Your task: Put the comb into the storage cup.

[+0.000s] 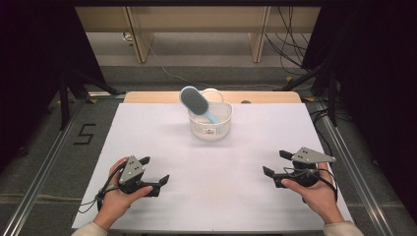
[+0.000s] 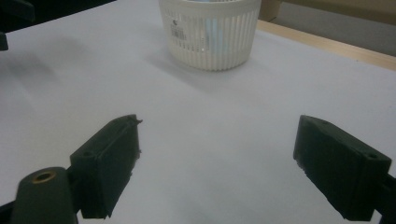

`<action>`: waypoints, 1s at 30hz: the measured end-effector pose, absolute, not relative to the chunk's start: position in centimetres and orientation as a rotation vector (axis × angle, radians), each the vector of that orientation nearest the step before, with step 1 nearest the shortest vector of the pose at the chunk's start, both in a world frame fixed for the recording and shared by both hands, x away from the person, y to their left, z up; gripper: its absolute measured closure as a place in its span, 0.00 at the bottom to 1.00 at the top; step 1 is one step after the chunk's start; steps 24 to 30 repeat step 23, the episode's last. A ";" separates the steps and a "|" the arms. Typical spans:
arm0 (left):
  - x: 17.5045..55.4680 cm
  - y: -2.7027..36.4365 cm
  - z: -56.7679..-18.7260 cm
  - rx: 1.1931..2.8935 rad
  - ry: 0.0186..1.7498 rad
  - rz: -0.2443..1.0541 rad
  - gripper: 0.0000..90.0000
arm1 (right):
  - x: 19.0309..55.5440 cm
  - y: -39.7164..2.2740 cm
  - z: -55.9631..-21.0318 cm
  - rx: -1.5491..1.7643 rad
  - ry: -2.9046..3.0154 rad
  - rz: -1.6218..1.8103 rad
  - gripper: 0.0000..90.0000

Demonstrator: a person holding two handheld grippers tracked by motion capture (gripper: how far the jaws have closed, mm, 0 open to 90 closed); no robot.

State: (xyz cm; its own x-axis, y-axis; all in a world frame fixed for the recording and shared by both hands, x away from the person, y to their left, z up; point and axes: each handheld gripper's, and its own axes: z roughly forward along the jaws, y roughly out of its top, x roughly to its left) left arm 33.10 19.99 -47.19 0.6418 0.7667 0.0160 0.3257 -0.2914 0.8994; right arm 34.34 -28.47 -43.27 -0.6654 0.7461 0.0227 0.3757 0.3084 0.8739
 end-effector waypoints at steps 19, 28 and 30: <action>33.1 20.0 -47.2 1.881 0.862 0.562 0.08 | 32.8 -29.4 -44.3 1.014 2.181 1.309 0.17; 33.1 19.9 -47.2 1.880 0.864 0.560 0.08 | 32.7 -29.4 -44.3 1.011 2.178 1.312 0.17; 33.1 19.9 -47.2 1.880 0.864 0.560 0.08 | 32.7 -29.4 -44.3 1.011 2.178 1.312 0.17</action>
